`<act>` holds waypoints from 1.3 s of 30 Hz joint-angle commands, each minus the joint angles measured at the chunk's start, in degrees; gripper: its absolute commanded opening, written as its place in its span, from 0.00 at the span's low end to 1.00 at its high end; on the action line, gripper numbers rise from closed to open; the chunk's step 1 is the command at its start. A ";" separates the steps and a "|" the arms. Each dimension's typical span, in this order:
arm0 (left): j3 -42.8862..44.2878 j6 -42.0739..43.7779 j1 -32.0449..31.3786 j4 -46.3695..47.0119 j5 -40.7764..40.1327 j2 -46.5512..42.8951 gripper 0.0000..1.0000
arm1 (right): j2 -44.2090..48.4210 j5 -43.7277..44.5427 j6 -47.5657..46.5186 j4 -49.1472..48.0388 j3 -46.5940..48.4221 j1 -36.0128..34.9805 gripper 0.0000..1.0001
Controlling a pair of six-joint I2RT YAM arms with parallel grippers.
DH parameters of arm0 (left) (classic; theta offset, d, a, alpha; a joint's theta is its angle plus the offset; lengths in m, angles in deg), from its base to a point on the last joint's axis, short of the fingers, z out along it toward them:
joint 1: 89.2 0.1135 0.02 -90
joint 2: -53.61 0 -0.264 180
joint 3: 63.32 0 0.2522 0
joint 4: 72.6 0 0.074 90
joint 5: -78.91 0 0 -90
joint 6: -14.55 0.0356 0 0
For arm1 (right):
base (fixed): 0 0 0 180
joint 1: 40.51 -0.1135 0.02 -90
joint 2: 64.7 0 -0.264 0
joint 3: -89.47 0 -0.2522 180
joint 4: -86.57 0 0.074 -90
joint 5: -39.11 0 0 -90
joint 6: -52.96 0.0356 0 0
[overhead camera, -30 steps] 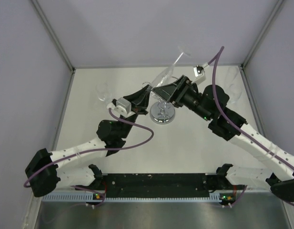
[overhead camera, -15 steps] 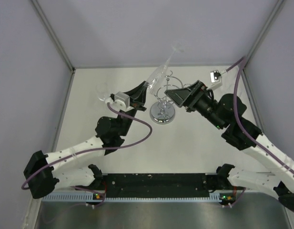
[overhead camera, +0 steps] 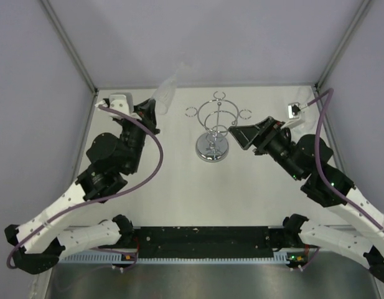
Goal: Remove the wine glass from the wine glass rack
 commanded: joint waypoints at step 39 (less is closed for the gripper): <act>9.45 -13.33 25.87 -56.93 25.25 20.69 0.00 | -1.56 -0.86 -4.09 1.88 -5.03 -0.73 0.83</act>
